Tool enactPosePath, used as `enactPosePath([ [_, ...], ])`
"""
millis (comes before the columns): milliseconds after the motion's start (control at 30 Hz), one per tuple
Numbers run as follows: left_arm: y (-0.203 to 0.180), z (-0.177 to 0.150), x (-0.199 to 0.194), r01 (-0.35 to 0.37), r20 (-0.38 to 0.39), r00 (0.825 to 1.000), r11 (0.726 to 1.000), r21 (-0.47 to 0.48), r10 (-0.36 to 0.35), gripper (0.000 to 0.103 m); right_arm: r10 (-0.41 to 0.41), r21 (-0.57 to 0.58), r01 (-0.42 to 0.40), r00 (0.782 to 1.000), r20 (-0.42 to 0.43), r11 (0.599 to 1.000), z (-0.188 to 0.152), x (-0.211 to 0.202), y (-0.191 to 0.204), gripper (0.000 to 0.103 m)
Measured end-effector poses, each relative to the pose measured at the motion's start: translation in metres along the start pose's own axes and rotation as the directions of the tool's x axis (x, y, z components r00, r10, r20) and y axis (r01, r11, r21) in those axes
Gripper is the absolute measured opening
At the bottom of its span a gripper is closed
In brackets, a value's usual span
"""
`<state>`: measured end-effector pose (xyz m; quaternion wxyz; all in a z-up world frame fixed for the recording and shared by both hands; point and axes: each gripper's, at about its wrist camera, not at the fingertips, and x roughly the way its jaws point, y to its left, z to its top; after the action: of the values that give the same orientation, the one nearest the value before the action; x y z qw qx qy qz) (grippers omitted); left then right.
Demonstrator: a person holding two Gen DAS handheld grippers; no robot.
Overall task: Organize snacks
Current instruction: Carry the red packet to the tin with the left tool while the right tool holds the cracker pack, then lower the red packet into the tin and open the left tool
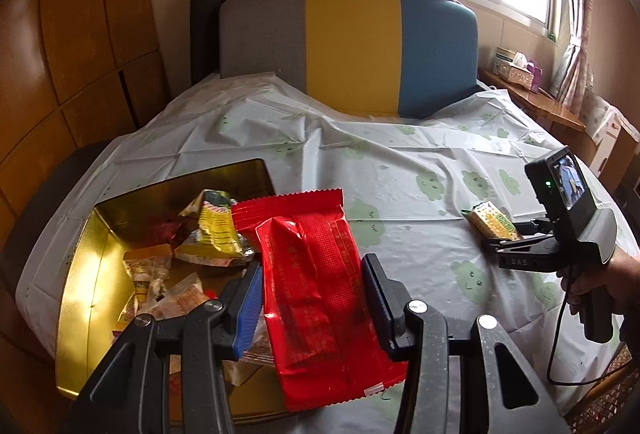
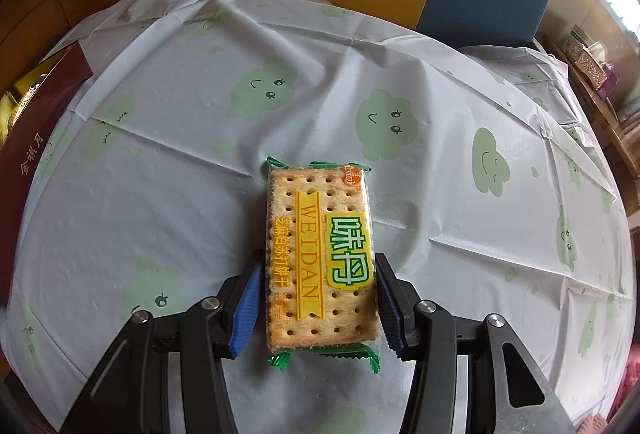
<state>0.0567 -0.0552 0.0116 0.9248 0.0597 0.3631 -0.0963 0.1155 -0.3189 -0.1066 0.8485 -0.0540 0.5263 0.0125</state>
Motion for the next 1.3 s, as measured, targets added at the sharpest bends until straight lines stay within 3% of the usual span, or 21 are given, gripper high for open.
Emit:
enactPosePath([
  [1300,0.103,-0.012,0.023,-0.177,-0.092,0.982,0.972,-0.157,0.164,0.048,-0.022,-0.016,0.022,1.0,0.008,1.0,-0.001,-0.004,0.004,0.052],
])
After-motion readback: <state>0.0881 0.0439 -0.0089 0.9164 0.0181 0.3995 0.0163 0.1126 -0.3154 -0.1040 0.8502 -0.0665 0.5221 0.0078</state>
